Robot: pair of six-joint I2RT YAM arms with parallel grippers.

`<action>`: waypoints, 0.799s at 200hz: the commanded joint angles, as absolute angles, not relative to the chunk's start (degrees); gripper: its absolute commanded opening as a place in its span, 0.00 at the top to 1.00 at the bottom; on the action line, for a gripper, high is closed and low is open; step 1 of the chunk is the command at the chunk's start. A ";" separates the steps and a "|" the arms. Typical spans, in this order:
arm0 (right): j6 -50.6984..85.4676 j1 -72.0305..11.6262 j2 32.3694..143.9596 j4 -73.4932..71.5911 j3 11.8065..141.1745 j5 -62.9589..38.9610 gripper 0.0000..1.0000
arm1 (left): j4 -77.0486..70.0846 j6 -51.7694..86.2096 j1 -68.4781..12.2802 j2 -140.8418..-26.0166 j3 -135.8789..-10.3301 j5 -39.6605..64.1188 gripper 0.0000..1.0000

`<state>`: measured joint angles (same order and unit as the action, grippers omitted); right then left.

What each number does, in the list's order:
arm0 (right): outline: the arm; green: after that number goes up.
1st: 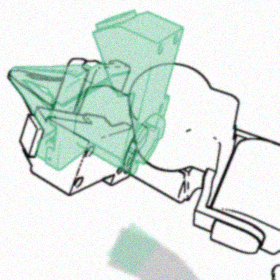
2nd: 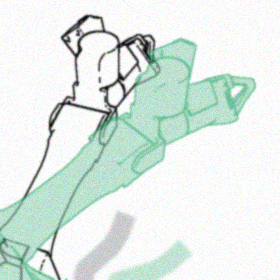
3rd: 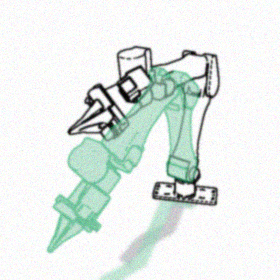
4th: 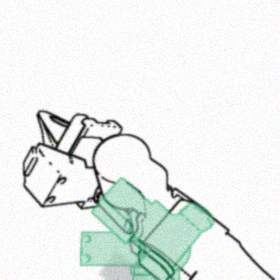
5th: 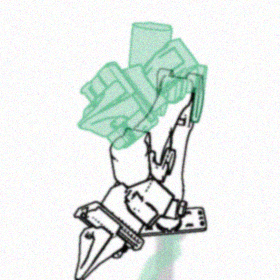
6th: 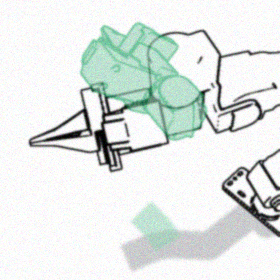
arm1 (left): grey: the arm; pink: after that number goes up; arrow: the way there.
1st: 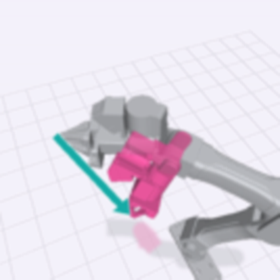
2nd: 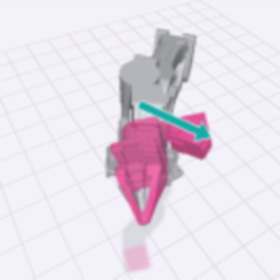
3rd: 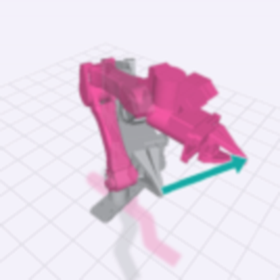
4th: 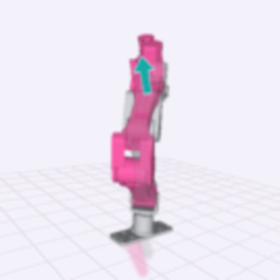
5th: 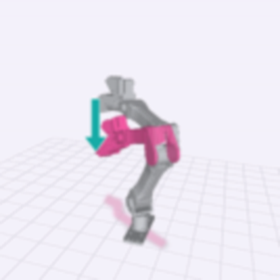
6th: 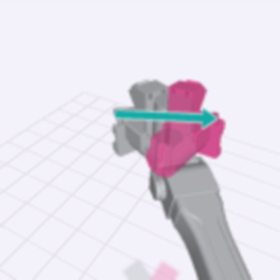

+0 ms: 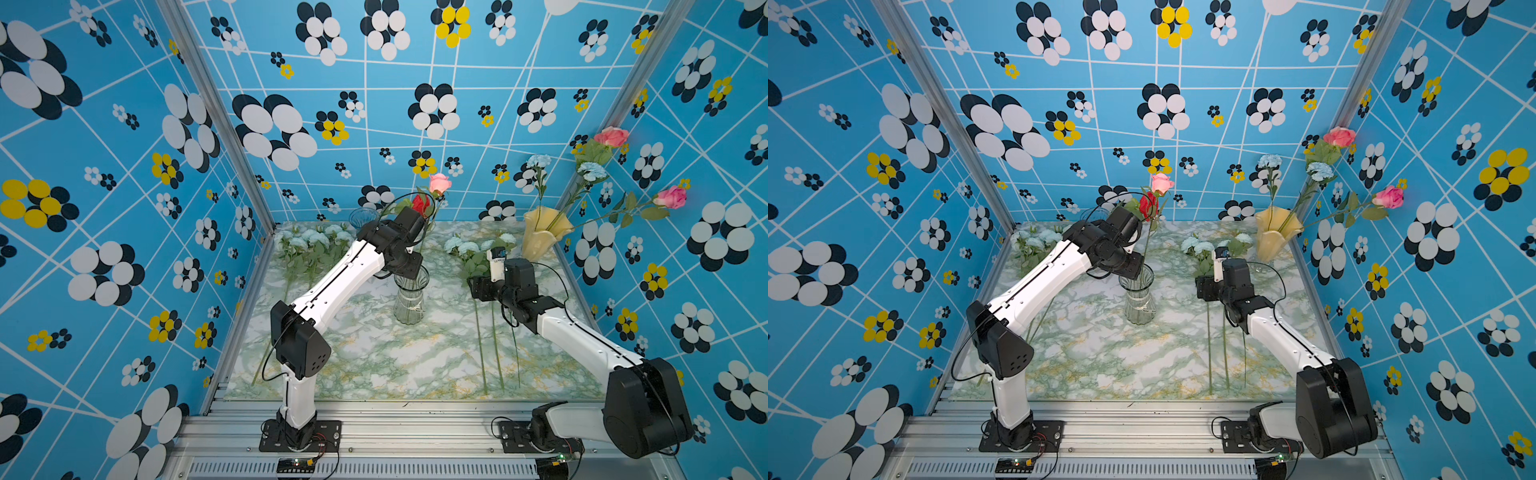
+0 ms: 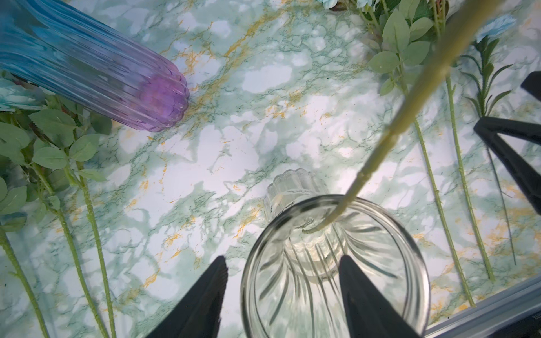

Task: Pick out blue flowers from the vase
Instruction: Place the flower at the center of the board, then move the vase to the center of the board.

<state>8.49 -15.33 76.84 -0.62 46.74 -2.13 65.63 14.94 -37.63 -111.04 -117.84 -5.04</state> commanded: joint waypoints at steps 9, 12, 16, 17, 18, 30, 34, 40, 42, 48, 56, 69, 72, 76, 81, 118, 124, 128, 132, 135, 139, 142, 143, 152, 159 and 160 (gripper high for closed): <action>7.68 -15.74 76.38 -2.03 46.19 -3.06 0.21 | 71.16 14.85 -37.70 -112.55 -119.75 -6.86 0.43; 7.73 -15.73 76.35 -2.08 46.22 -3.07 0.21 | 71.15 14.85 -37.70 -112.58 -119.61 -6.81 0.44; 7.67 -15.73 76.38 -2.11 46.23 -3.12 0.21 | 71.11 14.82 -37.71 -112.59 -119.47 -6.79 0.46; 7.70 -15.73 76.38 -2.11 46.23 -3.10 0.21 | 71.11 14.84 -37.66 -112.59 -119.37 -6.78 0.46; 7.67 -15.73 76.38 -2.11 46.23 -3.09 0.21 | 71.15 14.89 -37.68 -112.63 -119.32 -6.77 0.46; 7.70 -15.73 76.47 -2.18 46.23 -3.21 0.21 | 71.05 14.94 -37.70 -112.37 -118.46 -7.04 0.50; 7.73 -15.72 76.47 -2.20 46.23 -3.23 0.21 | 70.91 15.01 -37.68 -112.25 -118.07 -7.04 0.50; 7.81 -15.73 76.46 -2.20 46.19 -3.28 0.21 | 70.58 15.00 -37.61 -111.96 -117.46 -6.96 0.52; 7.80 -15.73 76.46 -2.20 46.15 -3.30 0.21 | 70.47 14.98 -37.57 -111.88 -117.15 -6.90 0.53; 7.81 -15.79 76.46 -2.27 46.19 -3.25 0.21 | 70.07 15.05 -37.50 -111.52 -116.42 -6.78 0.54; 7.88 -15.73 76.47 -2.29 46.08 -3.33 0.22 | 69.20 15.08 -37.34 -110.96 -115.31 -6.56 0.56; 7.91 -15.73 76.48 -2.43 46.18 -3.42 0.22 | 67.88 15.13 -36.85 -110.20 -113.71 -5.82 0.64; 7.91 -15.73 76.54 -2.46 46.21 -3.43 0.22 | 67.60 15.20 -36.73 -110.00 -113.33 -5.69 0.64; 8.04 -15.73 76.55 -2.46 46.19 -3.50 0.22 | 67.29 15.28 -36.61 -109.81 -112.98 -5.53 0.66; 8.07 -15.77 76.50 -2.46 46.22 -3.52 0.22 | 66.88 15.27 -36.50 -109.61 -112.56 -5.12 0.68; 8.20 -15.73 76.64 -2.70 46.23 -3.37 0.23 | 65.88 15.01 -35.67 -109.09 -111.27 -3.13 0.75; 8.24 -15.73 76.64 -2.67 46.23 -3.34 0.23 | 65.83 14.96 -35.52 -109.13 -111.18 -2.97 0.77; 8.26 -15.73 76.63 -2.64 46.23 -3.35 0.23 | 65.84 15.02 -35.40 -108.94 -111.14 -2.88 0.78; 8.28 -15.72 76.64 -2.64 46.18 -3.34 0.23 | 65.89 14.96 -35.30 -108.96 -111.05 -2.85 0.79; 8.29 -15.73 76.64 -2.71 46.22 -3.32 0.23 | 65.78 14.90 -35.27 -108.95 -111.01 -2.67 0.80; 8.32 -15.78 76.63 -2.66 46.21 -3.26 0.23 | 65.79 14.88 -35.16 -108.86 -111.01 -2.64 0.80; 8.33 -15.74 76.64 -2.65 46.23 -3.25 0.23 | 65.79 14.81 -35.08 -108.80 -110.96 -2.55 0.80; 8.30 -15.74 76.60 -2.64 46.23 -3.25 0.23 | 65.77 14.79 -35.07 -108.81 -110.94 -2.55 0.80; 8.26 -15.74 76.68 -2.59 46.22 -3.19 0.23 | 65.80 14.84 -34.90 -108.72 -110.85 -2.53 0.81; 8.26 -15.73 76.85 -2.57 46.26 -3.17 0.23 | 65.66 14.78 -34.82 -108.60 -110.75 -2.50 0.84; 8.31 -15.73 76.84 -2.56 46.24 -3.21 0.23 | 65.70 14.73 -34.81 -108.57 -110.75 -2.48 0.85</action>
<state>8.32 -15.33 76.84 -0.75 46.72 -2.50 65.36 15.51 -35.86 -110.04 -112.09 -1.02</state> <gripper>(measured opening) 0.773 0.200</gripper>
